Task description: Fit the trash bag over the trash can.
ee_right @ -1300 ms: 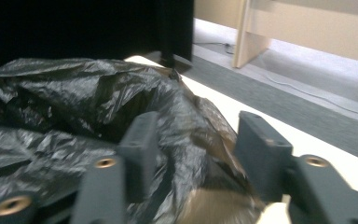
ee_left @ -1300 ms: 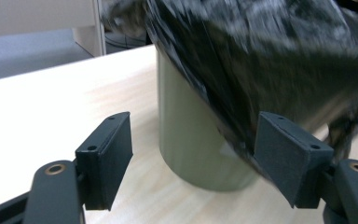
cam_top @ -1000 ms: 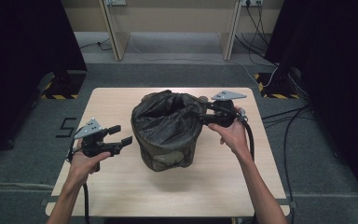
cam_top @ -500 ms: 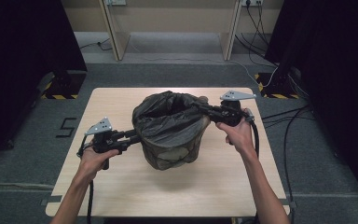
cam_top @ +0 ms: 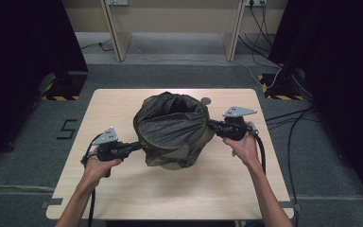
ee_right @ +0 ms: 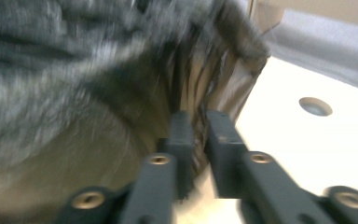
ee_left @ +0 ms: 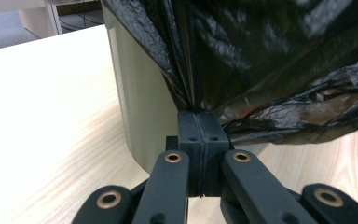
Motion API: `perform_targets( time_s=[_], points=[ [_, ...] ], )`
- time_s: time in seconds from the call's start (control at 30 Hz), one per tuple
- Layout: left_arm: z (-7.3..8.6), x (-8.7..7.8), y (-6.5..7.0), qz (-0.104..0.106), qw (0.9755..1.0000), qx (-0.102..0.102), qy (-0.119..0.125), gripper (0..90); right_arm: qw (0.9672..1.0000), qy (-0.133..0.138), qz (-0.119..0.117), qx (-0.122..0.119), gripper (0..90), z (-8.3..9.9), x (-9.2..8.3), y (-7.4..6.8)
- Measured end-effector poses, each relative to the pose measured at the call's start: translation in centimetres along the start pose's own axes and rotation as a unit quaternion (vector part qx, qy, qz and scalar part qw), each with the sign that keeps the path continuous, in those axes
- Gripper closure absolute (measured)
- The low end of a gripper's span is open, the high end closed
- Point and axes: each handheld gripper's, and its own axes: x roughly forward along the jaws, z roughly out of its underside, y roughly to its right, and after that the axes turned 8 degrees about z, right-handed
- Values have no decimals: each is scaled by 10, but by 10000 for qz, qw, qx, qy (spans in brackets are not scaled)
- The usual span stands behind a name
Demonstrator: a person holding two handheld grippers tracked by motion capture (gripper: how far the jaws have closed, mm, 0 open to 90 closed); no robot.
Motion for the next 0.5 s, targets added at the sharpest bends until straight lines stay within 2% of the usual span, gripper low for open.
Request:
perform_targets(
  time_s=[0.03, 0.1, 0.17, 0.2, 0.27, 0.33, 0.47, 0.5],
  points=[
    [0, -1, 1, 10, 10000, -25, 8, 834, 9999, -20, 97, 33, 622, 1, -2, -2],
    [-2, -4, 5, 43, 10000, -48, 37, 731, 9991, 145, 380, 113, 530, 0, -12, -6],
    [-4, -8, 10, 53, 10000, -6, 52, 647, 9981, 437, 406, 182, 486, -5, -27, -9],
    [-5, -10, 12, 72, 9999, 23, 69, 632, 9974, 569, 398, 175, 474, -8, -35, -12],
    [-7, -13, 17, 72, 9999, 65, 79, 617, 9965, 786, 277, 116, 447, -12, -50, -22],
    [-7, -14, 18, 80, 9999, 81, 75, 607, 9960, 889, 61, 2, 410, -16, -59, -36],
    [-6, -14, 24, 142, 9998, 105, 47, 611, 9955, 854, -268, -316, 349, -18, -64, -66],
    [-6, -14, 24, 142, 9998, 105, 47, 613, 9955, 854, -268, -316, 349, -18, -64, -66]
  ],
)
